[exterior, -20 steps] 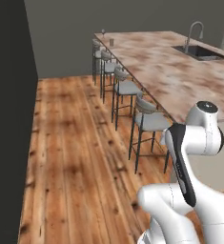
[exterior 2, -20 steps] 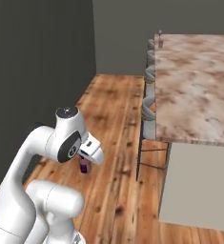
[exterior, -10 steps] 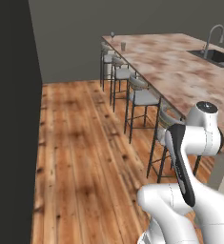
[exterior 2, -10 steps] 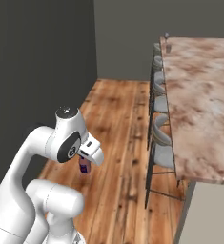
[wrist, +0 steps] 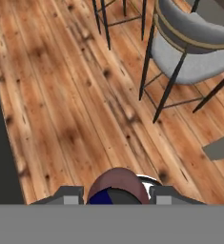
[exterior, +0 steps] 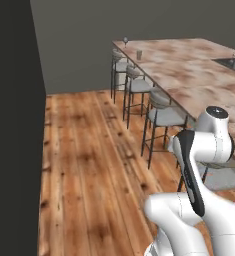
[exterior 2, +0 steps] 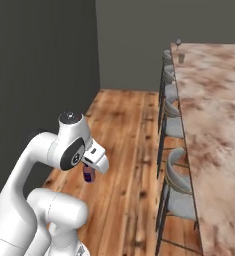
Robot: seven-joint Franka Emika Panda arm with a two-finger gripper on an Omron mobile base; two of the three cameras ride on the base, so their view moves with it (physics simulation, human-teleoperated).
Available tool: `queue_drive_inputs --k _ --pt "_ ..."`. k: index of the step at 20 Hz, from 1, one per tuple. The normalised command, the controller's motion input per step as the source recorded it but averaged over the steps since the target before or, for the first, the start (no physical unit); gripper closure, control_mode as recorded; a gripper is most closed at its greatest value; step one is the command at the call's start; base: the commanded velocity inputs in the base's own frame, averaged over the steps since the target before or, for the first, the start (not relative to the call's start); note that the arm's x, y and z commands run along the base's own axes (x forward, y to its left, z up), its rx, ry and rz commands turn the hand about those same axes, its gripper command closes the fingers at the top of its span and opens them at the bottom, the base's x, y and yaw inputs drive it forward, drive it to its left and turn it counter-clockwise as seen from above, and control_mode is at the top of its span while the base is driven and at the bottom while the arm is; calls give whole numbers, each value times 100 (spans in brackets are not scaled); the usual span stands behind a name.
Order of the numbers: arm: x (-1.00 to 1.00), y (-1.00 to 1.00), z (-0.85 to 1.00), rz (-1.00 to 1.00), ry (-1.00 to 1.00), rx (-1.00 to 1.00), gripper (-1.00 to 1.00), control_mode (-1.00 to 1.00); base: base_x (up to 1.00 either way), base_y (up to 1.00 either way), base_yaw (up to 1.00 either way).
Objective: There is a wine glass and glass cup on the dining counter. Place the wine bottle next to the wine glass and the juice bottle next to the glass cup.
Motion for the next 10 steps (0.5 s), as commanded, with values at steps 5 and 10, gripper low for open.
queue_drive_inputs --k 5,10 --pt "0 0 0 0 0 0 100 100 94 29 0" --pt "0 0 0 0 0 0 100 100 94 29 0"
